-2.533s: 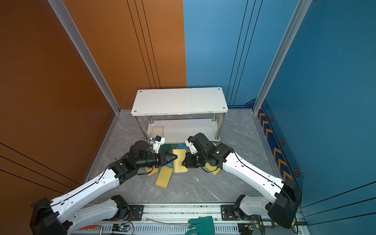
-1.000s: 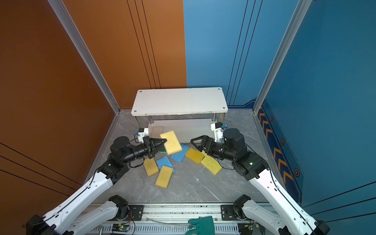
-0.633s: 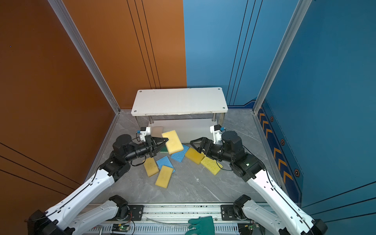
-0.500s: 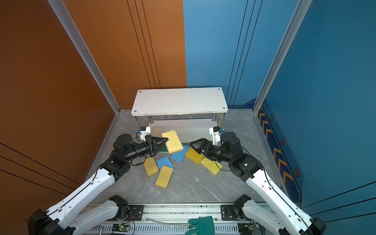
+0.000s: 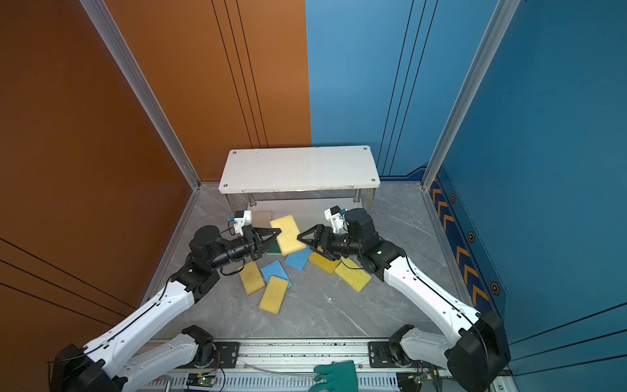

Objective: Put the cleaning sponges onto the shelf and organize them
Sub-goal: 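Close the right gripper on the yellow sponge held by the left gripper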

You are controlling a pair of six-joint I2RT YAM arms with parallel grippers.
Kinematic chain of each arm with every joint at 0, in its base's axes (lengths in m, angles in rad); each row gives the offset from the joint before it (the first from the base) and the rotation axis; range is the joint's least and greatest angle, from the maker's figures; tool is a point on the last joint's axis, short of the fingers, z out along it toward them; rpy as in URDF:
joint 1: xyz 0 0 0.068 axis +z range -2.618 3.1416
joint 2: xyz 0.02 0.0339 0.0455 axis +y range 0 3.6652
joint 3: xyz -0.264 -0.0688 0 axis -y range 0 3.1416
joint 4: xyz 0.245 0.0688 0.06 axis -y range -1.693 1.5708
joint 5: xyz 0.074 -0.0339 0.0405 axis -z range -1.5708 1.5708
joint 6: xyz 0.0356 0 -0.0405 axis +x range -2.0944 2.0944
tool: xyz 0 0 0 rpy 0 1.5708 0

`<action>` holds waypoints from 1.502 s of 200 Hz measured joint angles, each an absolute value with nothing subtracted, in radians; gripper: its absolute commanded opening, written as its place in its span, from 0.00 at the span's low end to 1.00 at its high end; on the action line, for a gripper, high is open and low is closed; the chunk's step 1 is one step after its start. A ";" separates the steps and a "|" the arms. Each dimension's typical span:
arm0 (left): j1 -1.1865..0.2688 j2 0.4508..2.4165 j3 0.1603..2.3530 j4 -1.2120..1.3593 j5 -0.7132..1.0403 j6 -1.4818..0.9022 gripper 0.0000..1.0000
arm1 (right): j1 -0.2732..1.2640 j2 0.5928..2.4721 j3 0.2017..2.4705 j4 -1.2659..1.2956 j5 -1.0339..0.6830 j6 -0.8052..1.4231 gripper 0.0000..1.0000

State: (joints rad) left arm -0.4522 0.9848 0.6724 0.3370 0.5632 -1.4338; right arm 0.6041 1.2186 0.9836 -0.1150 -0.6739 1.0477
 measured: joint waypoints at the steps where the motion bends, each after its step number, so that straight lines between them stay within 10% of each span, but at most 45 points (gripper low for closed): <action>1: -0.452 0.986 0.672 0.339 0.564 -1.434 0.09 | 0.605 1.222 0.986 -0.111 -0.675 1.051 0.75; 232: -0.399 1.065 0.680 0.457 0.645 -1.460 0.10 | 0.636 1.204 1.008 -0.060 -0.677 1.086 0.22; 300: -0.360 1.008 0.653 0.461 0.662 -1.491 0.65 | 0.662 1.172 0.996 -0.072 -0.584 1.087 0.18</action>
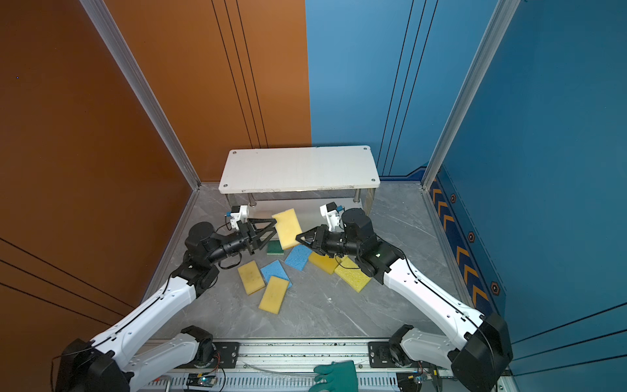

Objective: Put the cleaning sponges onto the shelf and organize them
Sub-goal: 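Close the right gripper on the yellow sponge held by the left gripper, then open and withdraw the left gripper while the right gripper carries the sponge toward the shelf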

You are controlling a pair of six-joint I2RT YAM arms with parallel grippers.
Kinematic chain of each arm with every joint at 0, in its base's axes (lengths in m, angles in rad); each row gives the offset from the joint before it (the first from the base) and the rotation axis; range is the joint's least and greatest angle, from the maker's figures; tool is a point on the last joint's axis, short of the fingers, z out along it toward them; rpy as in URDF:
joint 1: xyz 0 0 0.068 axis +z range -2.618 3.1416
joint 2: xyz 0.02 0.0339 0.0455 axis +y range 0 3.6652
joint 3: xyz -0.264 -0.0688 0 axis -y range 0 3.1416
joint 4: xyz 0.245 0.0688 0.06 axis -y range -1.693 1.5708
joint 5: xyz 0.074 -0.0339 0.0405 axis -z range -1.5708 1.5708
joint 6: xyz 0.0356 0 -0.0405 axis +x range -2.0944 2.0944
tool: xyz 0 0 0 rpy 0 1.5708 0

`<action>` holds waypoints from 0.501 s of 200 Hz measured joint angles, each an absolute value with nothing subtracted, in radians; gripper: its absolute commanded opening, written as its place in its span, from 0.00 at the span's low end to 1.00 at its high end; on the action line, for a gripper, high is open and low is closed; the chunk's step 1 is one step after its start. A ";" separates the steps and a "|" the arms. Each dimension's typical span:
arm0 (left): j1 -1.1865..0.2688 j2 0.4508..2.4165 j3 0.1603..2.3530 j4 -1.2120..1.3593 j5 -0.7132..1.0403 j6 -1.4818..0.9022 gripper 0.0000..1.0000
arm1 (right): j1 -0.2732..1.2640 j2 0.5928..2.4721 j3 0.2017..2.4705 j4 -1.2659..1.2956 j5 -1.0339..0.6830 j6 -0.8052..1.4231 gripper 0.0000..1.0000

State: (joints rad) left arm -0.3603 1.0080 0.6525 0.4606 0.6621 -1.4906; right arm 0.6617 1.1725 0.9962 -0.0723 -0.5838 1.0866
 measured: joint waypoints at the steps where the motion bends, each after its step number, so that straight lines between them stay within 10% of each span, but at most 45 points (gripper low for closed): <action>1: -0.360 1.007 0.651 0.461 0.662 -1.494 0.65 | 0.662 1.172 0.996 -0.073 -0.582 1.087 0.18; 100: -0.334 0.696 0.789 -0.340 0.520 -1.173 0.78 | 0.668 1.182 0.934 -0.101 -0.328 1.140 0.18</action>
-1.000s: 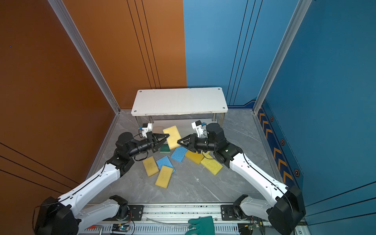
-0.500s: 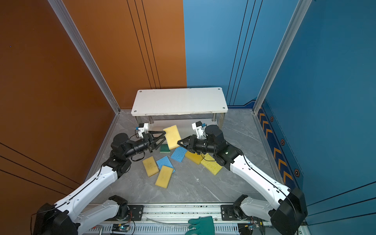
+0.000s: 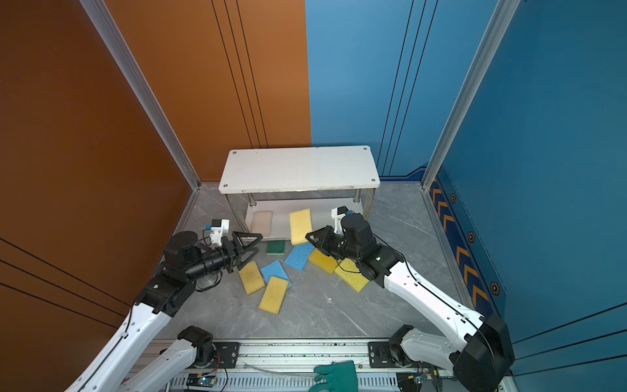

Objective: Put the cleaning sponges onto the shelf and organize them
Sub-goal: 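Open and withdraw the left gripper while the right gripper carries the sponge toward the shelf, then push the yellow sponge onto the lower shelf beside the white sponge with the right gripper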

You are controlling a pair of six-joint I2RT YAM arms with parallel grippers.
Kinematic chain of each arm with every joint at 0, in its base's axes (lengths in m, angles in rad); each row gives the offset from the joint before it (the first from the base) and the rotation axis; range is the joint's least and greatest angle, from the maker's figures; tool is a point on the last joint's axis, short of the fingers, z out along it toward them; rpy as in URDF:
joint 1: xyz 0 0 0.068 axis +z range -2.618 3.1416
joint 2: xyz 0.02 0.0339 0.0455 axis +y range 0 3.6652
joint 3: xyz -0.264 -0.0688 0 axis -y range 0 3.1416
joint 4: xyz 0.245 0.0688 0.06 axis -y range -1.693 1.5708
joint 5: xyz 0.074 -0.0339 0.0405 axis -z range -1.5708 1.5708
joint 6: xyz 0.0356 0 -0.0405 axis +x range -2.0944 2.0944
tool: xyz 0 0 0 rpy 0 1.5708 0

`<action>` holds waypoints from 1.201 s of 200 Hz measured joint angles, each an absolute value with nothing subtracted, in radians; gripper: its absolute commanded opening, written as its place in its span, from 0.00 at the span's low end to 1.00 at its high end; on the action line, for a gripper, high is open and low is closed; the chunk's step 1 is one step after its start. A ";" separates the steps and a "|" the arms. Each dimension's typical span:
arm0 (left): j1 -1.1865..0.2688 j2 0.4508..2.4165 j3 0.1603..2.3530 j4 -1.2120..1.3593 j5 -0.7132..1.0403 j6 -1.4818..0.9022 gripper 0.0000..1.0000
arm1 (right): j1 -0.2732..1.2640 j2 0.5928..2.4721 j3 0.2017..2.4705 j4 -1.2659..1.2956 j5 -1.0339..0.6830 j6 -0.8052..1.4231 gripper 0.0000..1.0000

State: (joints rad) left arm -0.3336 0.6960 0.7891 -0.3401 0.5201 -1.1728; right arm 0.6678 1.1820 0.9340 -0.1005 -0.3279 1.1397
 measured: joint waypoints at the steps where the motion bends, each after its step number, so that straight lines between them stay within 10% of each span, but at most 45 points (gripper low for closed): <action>1: -0.334 0.691 0.792 -0.355 0.516 -1.169 0.78 | 0.668 1.184 0.933 -0.099 -0.326 1.142 0.18; 89: -0.328 0.517 0.846 -0.912 0.366 -0.982 0.85 | 0.783 1.571 1.037 0.048 -0.173 1.169 0.18; 240: -0.321 0.479 0.983 -1.157 0.328 -0.852 0.85 | 0.791 1.891 1.232 0.200 -0.100 1.208 0.18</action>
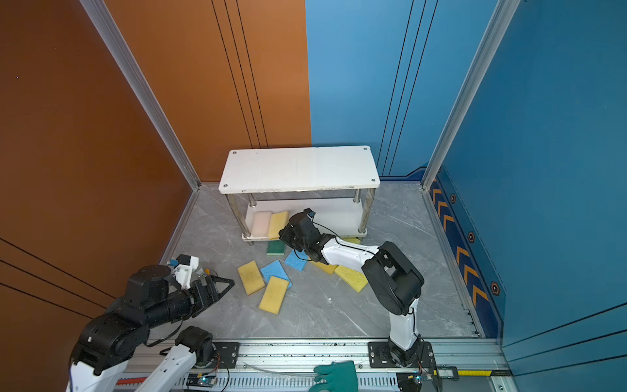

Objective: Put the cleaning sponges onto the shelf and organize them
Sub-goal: 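Push the yellow sponge onto the lower shelf beside the white sponge with the right gripper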

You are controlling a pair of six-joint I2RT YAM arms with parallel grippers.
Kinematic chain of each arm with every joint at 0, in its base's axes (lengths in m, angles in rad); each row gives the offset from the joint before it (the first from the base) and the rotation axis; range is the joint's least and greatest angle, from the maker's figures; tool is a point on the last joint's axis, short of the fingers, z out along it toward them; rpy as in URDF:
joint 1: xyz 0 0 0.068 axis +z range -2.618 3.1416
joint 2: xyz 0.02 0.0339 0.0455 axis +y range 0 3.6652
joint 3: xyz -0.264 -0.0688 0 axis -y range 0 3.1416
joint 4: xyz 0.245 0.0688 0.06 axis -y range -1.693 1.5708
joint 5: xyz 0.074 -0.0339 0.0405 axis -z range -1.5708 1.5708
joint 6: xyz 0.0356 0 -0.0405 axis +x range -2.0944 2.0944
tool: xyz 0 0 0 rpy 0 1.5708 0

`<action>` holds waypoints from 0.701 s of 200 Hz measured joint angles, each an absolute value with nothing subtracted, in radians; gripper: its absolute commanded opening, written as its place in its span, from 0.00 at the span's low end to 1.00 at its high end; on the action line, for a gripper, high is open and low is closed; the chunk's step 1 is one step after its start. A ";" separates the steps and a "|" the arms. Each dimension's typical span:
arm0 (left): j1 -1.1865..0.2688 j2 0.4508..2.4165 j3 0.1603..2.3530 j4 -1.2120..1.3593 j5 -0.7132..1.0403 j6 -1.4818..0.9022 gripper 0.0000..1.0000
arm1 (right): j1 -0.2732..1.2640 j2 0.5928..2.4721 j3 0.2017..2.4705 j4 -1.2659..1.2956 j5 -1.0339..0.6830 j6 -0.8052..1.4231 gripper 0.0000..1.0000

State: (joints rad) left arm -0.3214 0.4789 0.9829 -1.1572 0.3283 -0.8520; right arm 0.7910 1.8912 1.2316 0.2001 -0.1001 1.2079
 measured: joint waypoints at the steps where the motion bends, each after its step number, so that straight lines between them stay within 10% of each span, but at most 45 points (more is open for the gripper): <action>1: -0.321 0.479 0.983 -1.158 0.329 -0.852 0.85 | 0.791 1.892 1.232 0.200 -0.100 1.208 0.18; 140: -0.321 0.478 0.983 -1.180 0.329 -0.849 0.91 | 0.712 1.946 1.269 0.202 -0.160 1.208 0.18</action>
